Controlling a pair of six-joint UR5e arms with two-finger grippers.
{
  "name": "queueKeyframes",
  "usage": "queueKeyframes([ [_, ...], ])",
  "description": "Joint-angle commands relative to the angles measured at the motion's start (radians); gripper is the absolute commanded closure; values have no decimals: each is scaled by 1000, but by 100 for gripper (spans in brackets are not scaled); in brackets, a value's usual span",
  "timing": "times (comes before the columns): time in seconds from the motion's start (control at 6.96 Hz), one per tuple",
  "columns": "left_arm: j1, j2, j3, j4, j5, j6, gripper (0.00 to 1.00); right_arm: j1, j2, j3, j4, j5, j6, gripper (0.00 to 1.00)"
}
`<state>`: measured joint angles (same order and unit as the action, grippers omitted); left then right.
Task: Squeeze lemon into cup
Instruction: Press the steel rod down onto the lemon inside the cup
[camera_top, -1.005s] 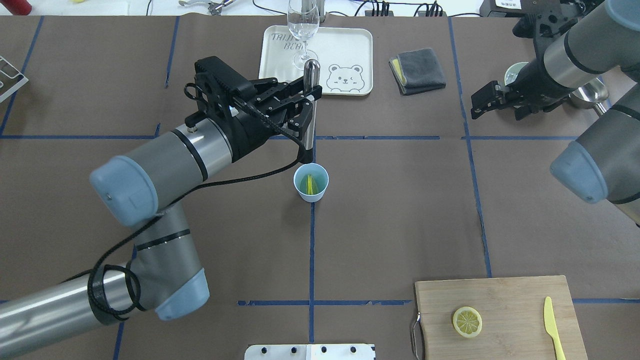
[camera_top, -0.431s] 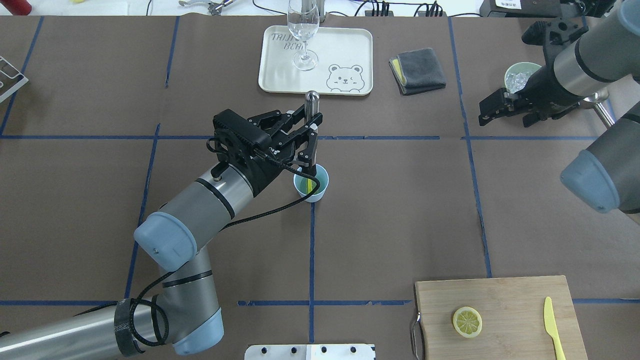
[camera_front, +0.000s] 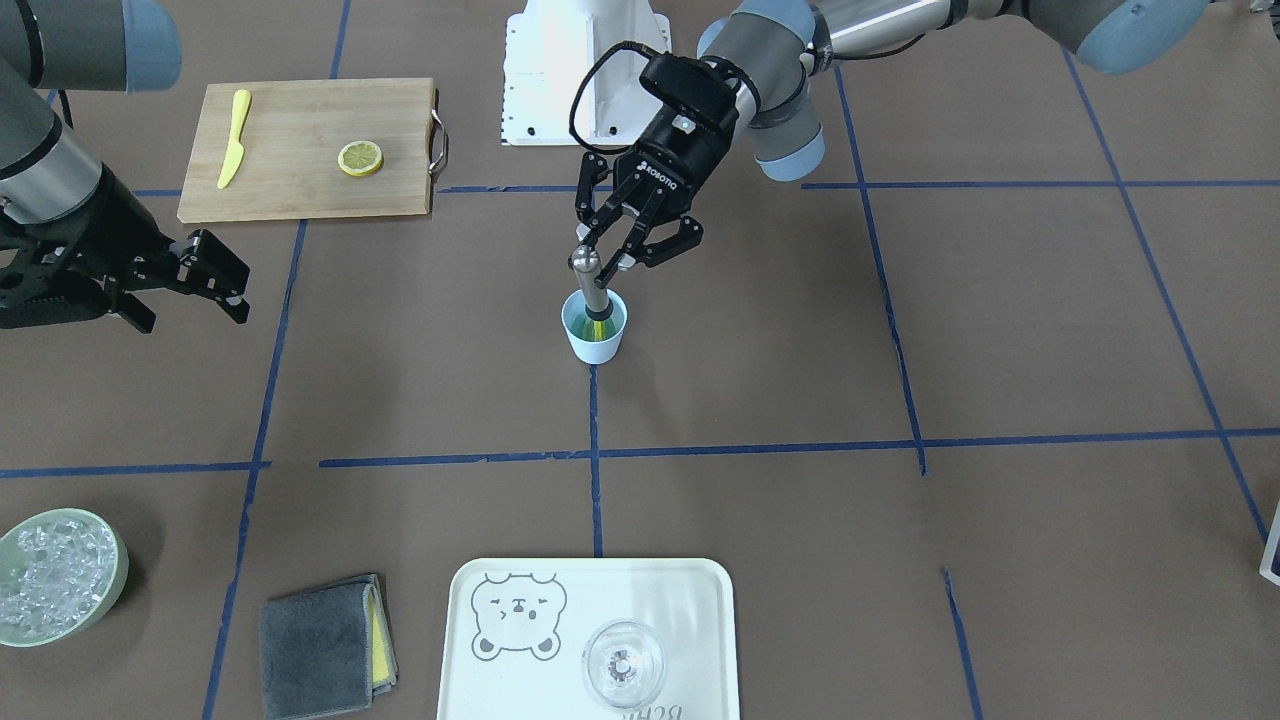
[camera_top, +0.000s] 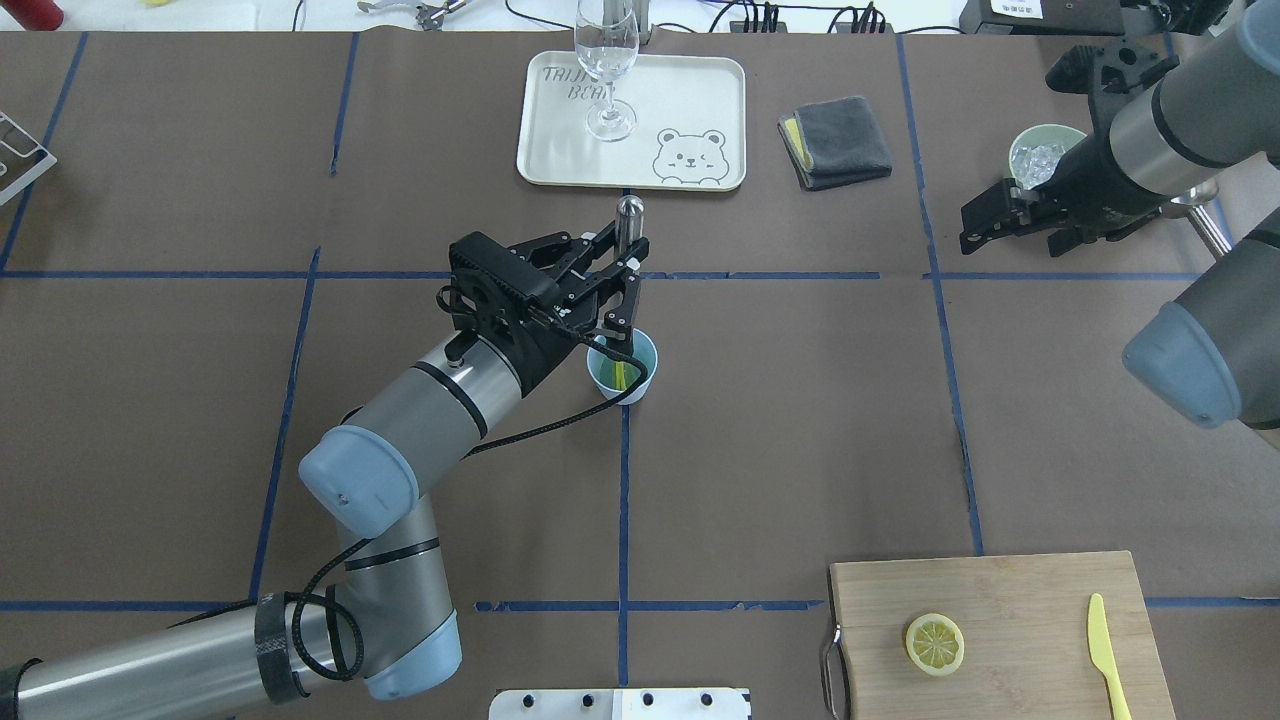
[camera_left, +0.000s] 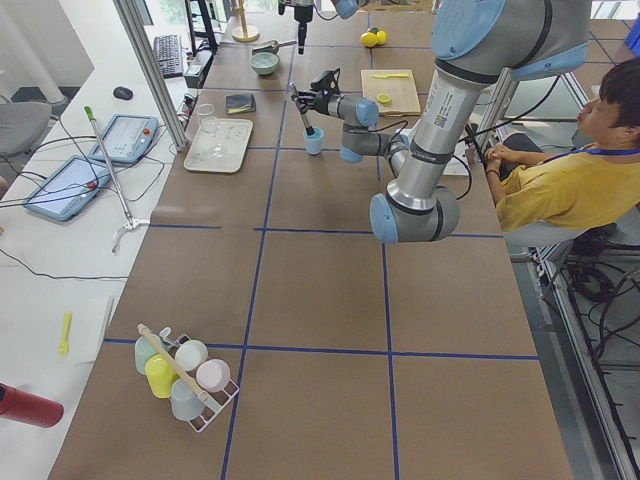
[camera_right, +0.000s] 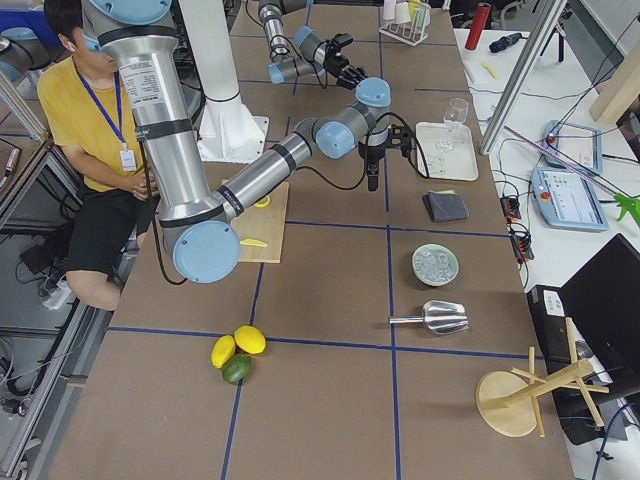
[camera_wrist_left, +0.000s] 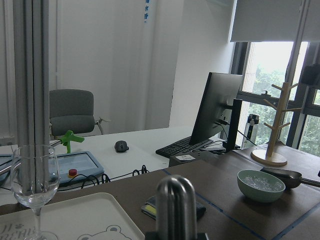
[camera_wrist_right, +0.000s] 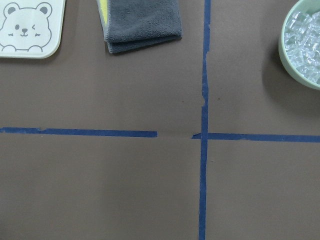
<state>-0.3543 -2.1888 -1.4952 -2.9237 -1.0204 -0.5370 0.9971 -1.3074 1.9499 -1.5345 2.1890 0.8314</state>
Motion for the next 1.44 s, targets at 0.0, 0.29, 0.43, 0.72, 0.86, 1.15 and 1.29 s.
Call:
queueKeyframes([
  [0.0, 9, -14, 73, -3, -3, 0, 100, 0, 2, 0, 1, 0, 0, 0],
  [0.29, 23, -12, 82, -6, -3, 0, 100, 0, 5, 0, 1, 0, 0, 0],
  [0.43, 23, -14, 75, -6, -4, 0, 100, 3, 7, 1, 1, 0, 0, 0],
  [0.72, 23, -17, -6, -5, -7, 37, 100, 21, 11, 1, -1, 40, 0, 0],
  [0.86, 17, -23, -92, -3, -4, 140, 100, 23, 11, 1, -1, 40, 0, 0],
  [1.15, 0, -16, -102, 15, 90, 152, 100, 24, 11, 3, -1, 41, 2, 0],
  [1.29, -6, -6, -108, 14, 142, 152, 100, 26, 11, 4, -3, 41, 2, 0],
])
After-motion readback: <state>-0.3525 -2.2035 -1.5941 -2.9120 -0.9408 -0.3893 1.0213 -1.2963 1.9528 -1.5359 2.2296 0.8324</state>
